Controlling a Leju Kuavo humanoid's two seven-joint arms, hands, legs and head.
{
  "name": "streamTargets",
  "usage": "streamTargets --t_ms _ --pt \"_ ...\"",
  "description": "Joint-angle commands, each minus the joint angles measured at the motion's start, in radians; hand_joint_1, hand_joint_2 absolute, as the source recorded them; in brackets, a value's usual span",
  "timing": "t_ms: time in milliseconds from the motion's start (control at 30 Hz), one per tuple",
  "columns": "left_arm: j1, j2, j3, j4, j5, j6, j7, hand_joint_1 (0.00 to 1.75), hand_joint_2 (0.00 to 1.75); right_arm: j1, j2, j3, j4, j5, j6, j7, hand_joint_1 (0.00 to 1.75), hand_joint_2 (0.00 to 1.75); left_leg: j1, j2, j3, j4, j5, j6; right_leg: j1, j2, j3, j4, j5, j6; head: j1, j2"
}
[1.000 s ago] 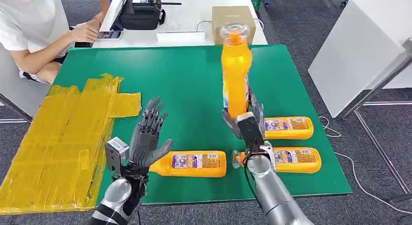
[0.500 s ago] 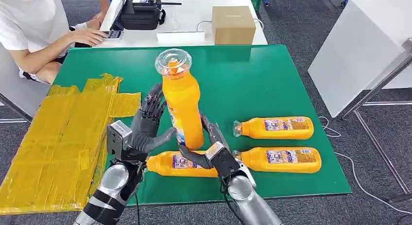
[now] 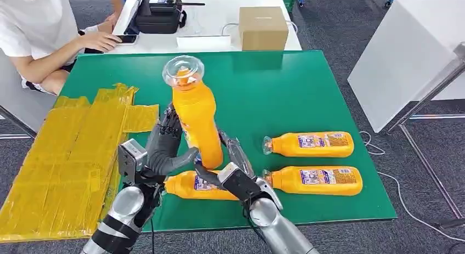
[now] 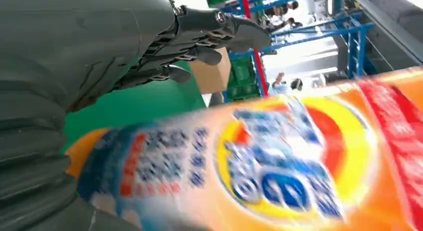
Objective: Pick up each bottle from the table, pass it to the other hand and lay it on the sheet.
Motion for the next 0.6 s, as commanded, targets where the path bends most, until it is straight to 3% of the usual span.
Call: streamTargets --t_ms 33,467,600 --pt "-0.015 0.035 -0.035 -0.003 0.008 -0.006 0.000 0.00 1.75 -0.047 -0.026 0.017 0.086 0.000 -0.013 0.014 1.75 1.75 0.000 0.002 0.005 -0.001 -0.001 -0.001 0.001 0.001 0.004 -0.001 -0.001 -0.001 0.000 0.000" --pt "-0.007 0.034 -0.034 -0.011 0.017 -0.014 -0.006 0.00 1.75 -0.061 -0.017 -0.022 0.125 -0.014 -0.024 0.034 1.75 1.75 0.000 0.001 0.002 -0.001 -0.001 -0.001 0.000 0.000 0.002 -0.001 0.000 -0.001 0.000 0.000" --pt "-0.014 0.029 -0.034 0.004 0.025 -0.025 -0.005 0.00 1.75 -0.077 -0.025 0.028 0.157 0.093 -0.076 0.042 1.75 1.75 0.000 0.002 0.005 -0.001 -0.001 -0.002 0.001 0.001 0.004 -0.001 -0.001 -0.001 0.000 0.000"
